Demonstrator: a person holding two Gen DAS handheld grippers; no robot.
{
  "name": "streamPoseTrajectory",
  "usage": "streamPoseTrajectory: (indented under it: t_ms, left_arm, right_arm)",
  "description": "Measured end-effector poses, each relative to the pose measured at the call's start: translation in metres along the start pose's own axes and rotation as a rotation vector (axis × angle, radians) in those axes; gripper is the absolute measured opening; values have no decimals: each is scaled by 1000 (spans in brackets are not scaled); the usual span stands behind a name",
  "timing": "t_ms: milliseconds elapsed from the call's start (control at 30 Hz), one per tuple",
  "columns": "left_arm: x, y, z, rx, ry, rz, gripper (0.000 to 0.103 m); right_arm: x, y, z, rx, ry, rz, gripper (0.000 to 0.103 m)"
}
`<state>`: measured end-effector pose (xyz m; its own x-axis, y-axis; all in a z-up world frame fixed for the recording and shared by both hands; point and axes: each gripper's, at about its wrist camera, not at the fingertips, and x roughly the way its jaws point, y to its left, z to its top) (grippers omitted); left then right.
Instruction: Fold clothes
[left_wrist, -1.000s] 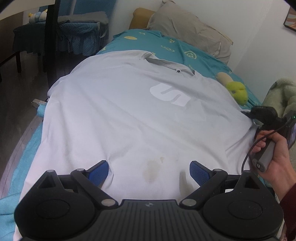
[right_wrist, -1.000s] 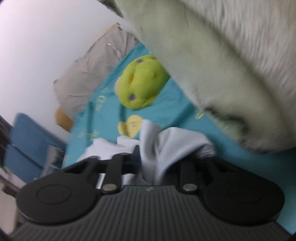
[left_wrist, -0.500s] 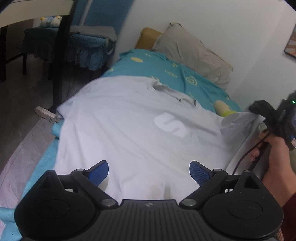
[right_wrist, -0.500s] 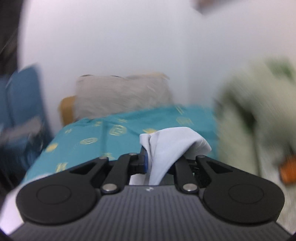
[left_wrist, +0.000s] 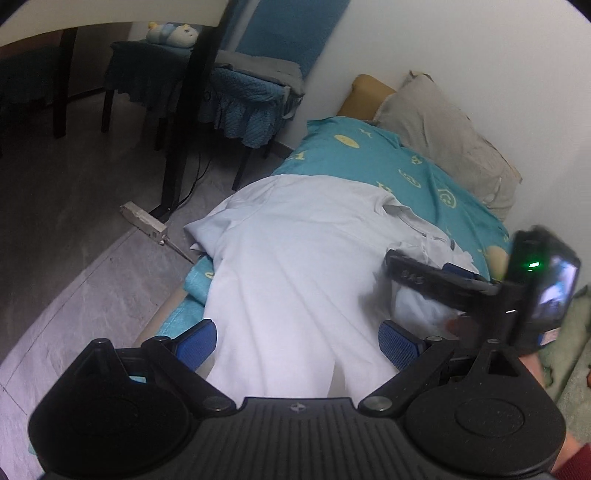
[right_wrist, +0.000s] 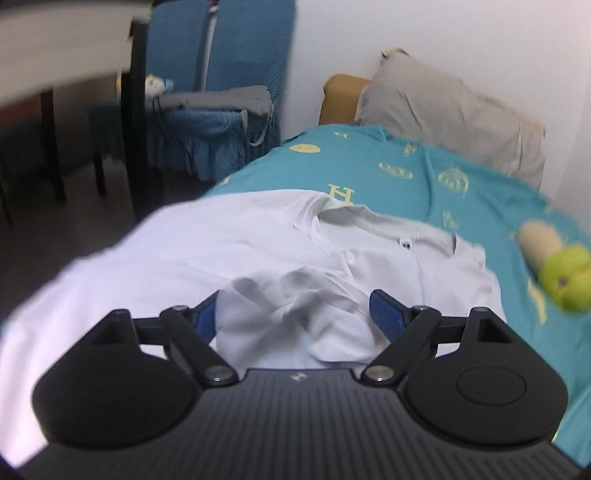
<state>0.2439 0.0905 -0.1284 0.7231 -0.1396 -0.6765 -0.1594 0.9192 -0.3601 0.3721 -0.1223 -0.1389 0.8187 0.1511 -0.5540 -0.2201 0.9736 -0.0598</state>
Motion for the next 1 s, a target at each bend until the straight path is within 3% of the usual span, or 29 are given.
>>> streamPoseTrajectory:
  t_ms: [200, 400, 467, 600, 667, 867, 1000]
  left_arm:
    - [-3, -21, -15, 94, 31, -52, 96]
    - [-7, -48, -40, 213, 63, -102, 96]
    - [-6, -59, -47, 258, 71, -112, 95]
    - [10, -87, -42, 396, 61, -95, 93]
    - [26, -103, -32, 468, 50, -90, 93]
    - [118, -179, 20, 684, 31, -120, 89]
    - [187, -227, 53, 793, 31, -134, 89]
  right_arm:
    - [-82, -55, 5, 265, -27, 10, 84]
    - [-185, -100, -36, 587, 93, -109, 84]
    - [-205, -108, -54, 693, 98, -97, 84]
    - [-217, -119, -67, 779, 60, -85, 84]
    - [-213, -120, -65, 744, 31, -104, 84]
    - [-185, -136, -67, 672, 22, -155, 84]
    - [-167, -156, -78, 723, 65, -134, 84]
